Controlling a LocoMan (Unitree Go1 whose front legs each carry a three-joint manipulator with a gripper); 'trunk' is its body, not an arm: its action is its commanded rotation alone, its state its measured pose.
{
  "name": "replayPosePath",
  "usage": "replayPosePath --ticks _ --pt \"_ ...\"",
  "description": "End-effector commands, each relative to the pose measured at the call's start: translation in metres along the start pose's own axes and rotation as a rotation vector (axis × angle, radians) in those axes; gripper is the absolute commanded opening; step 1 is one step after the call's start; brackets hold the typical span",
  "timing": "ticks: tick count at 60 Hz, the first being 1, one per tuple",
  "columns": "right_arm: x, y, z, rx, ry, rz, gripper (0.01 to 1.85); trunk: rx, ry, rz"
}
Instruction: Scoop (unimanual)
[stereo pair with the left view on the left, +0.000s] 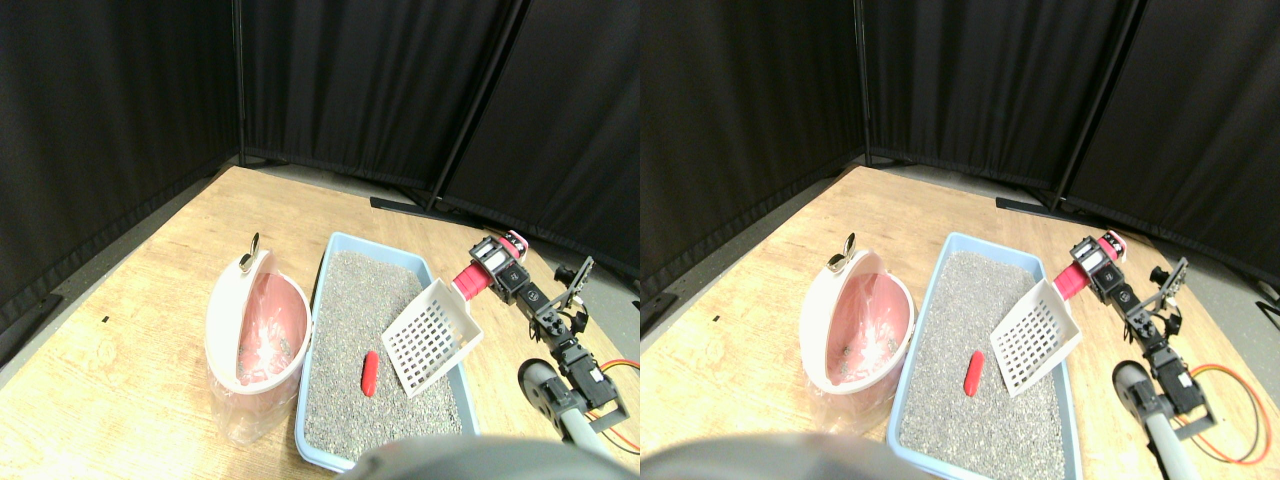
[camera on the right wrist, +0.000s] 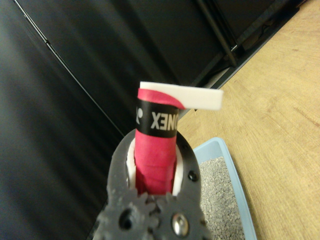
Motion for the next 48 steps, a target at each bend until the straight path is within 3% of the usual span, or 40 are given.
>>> replayPosePath --ticks 1,5,12,17,19,23,29,34,48 --pt "0.002 0.006 0.002 0.009 -0.061 0.004 0.05 -0.009 0.025 0.022" --pt "0.0 0.016 0.001 0.015 -0.012 0.008 0.05 -0.009 0.028 0.023" --pt "-0.004 0.038 -0.004 0.052 -0.061 0.104 0.05 -0.012 0.036 0.021" --pt "-0.011 0.056 -0.008 0.091 -0.053 0.142 0.05 -0.017 0.041 0.024" --pt "-0.013 0.067 -0.014 0.137 -0.092 0.169 0.05 -0.017 0.041 0.028" --pt "-0.025 0.09 -0.018 0.178 -0.022 0.194 0.05 -0.018 0.044 0.029" --pt "-0.031 0.115 -0.025 0.263 -0.07 0.236 0.05 -0.019 0.046 0.031" --pt "-0.034 0.124 -0.016 0.293 -0.057 0.239 0.05 -0.019 0.046 0.031" --pt "-0.031 0.135 -0.005 0.36 -0.143 0.267 0.05 -0.024 0.053 0.024"
